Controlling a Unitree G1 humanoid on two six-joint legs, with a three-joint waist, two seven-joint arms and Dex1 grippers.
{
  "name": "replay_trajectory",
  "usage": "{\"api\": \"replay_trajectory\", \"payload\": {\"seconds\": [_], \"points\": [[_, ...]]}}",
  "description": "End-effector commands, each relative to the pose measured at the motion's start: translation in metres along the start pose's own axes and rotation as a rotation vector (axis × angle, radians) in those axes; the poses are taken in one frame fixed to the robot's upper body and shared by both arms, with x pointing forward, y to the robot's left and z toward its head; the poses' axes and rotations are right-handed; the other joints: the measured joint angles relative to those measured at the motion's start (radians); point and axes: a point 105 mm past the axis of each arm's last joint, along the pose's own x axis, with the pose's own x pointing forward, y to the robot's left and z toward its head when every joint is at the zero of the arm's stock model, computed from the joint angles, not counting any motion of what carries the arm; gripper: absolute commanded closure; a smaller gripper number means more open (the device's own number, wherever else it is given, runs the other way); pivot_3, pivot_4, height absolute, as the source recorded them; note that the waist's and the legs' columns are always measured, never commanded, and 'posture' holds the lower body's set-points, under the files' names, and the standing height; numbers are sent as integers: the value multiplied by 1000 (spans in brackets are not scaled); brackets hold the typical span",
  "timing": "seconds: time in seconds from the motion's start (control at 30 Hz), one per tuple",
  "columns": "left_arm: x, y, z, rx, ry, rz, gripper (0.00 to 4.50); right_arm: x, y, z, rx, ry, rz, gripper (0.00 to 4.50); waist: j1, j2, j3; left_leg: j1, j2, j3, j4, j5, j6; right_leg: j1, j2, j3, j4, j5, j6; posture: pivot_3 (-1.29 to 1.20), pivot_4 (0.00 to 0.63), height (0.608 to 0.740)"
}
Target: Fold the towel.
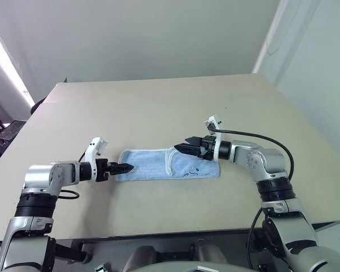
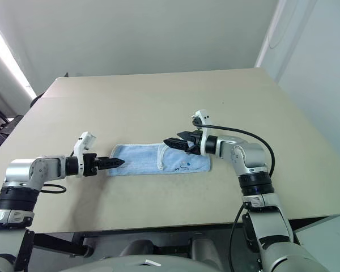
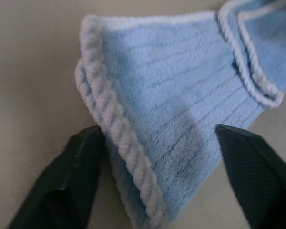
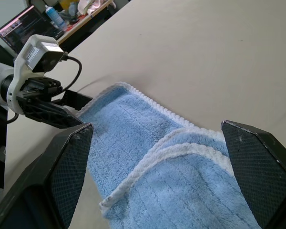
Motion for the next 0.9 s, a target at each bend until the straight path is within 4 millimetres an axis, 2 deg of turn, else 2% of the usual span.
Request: {"api": "replay_trajectory", "payload": {"seconds": [0.03, 0.13, 0.27, 0.43, 0.53, 0.77, 0.83, 0.9], "points": [[18, -9, -35, -58, 136, -82, 1923, -5, 3, 12, -21, -49, -3, 0, -2, 0, 0, 0, 0, 0, 0, 0, 0, 0, 0, 0, 0, 0, 1, 0, 0, 740], [14, -10, -31, -42, 114, -99, 2994, -5, 2, 11, -17, -54, -12, 0, -3, 0, 0, -1, 0, 0, 0, -1, 1, -1, 0, 0, 0, 0, 1, 0, 0, 740], [-2, -11, -16, -78, 46, -125, 4452, -4, 0, 9, -16, -66, -25, 0, -7, -1, 0, -1, 0, 0, 0, -1, 1, -1, 0, 0, 0, 0, 1, 0, 0, 740], [-23, 3, -6, -57, 6, -53, 4452, -6, 2, 13, -25, -92, -13, 0, -13, -2, 1, -2, 1, 0, 0, -1, 1, -2, 1, 0, 0, 0, 1, 0, 0, 740], [-37, 14, -8, -48, 38, 21, 4452, -7, 6, 14, -20, -104, 17, 0, -15, -2, 2, -2, 2, 0, -1, -1, 1, -3, 2, 0, 1, 0, 1, 0, 0, 740], [-82, 22, -10, -55, 37, 82, 4452, -14, 12, 10, -8, -93, 56, 0, -15, -4, 3, -2, 2, 0, -1, -1, 1, -3, 2, 0, 1, -1, 1, 0, 0, 740], [-95, 26, -6, -61, 21, 104, 4452, -16, 12, 8, -5, -83, 62, 0, -13, -5, 3, -2, 2, 0, -1, -1, 1, -3, 2, 0, 1, -1, 0, 0, 0, 740], [-107, 21, 3, -34, -4, 93, 4452, -20, 14, 7, -47, -75, 72, 0, -11, -6, 4, -2, 2, 0, -1, -1, 1, -3, 2, 0, 1, -1, 0, 0, 0, 740]]}}
